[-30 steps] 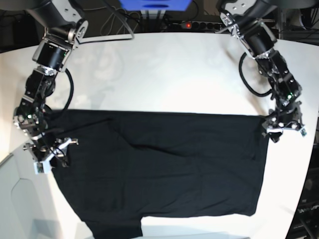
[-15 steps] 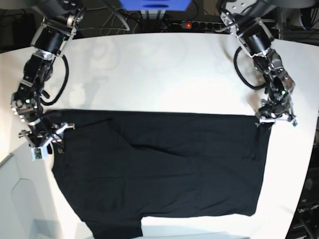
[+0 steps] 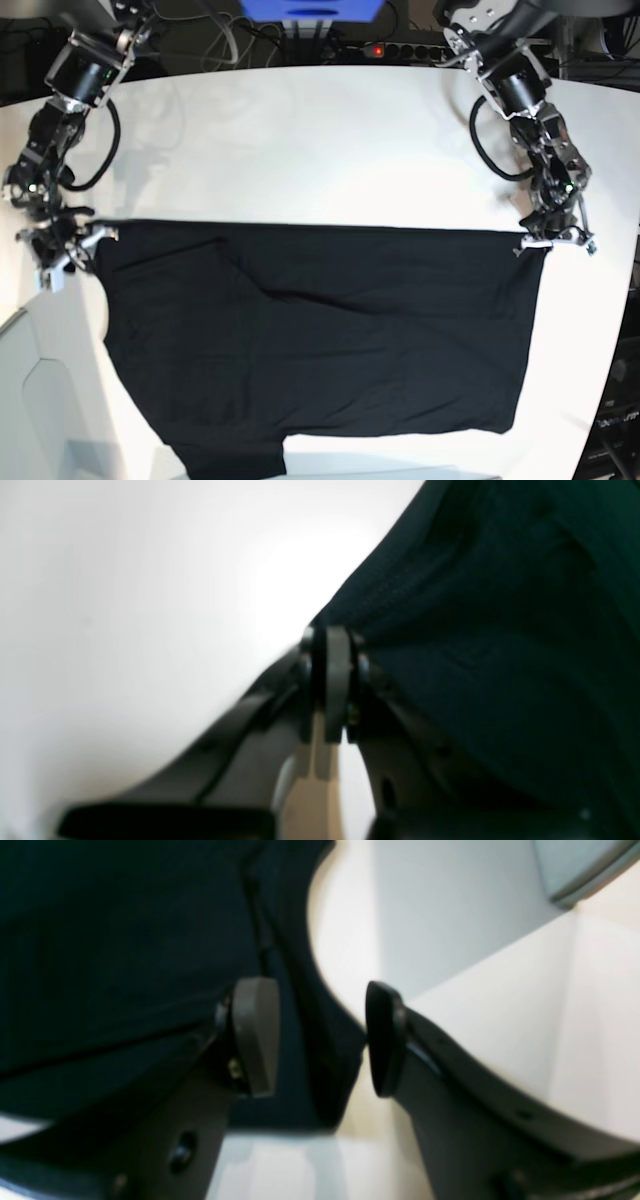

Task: Fold the T-shirt properly
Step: 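Lower the held edge and reposition the right gripper along the shirt side, then adjust the right gripper's grip on the shirt edge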

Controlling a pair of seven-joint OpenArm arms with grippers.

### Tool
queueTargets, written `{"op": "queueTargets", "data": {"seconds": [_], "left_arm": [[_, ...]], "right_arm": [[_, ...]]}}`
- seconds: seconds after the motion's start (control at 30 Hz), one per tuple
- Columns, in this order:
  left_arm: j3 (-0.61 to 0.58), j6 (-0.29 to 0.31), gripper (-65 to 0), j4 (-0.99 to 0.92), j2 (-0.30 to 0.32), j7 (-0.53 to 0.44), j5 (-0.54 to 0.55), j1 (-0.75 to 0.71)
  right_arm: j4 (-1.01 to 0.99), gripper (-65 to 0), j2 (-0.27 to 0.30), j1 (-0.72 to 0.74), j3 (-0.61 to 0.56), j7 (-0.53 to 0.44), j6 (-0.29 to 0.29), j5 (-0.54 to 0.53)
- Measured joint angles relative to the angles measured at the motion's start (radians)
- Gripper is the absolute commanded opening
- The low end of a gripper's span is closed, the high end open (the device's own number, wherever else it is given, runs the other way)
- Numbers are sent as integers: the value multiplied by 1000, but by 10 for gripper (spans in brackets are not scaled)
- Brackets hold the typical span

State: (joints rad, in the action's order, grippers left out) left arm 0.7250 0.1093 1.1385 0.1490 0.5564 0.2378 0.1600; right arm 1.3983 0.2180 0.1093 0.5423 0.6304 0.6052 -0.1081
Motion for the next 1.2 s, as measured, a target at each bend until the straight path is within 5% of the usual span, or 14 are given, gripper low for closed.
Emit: {"op": "queueTargets", "data": {"seconds": [0.6,1.03,1.2], "left_arm": [[4,0,-637,0,0,-1,3,-4],[0,11,-637,1,0,-18,11,-21],[0,12,-637,3,1,-24,11,-27]], "right_arm": [[40,-361,1,-42,-47,-2,0,-1],[-160,-359,2,191,-195,0,0,6],[-338,-359,27,296,-282,-94,0,10]]}}
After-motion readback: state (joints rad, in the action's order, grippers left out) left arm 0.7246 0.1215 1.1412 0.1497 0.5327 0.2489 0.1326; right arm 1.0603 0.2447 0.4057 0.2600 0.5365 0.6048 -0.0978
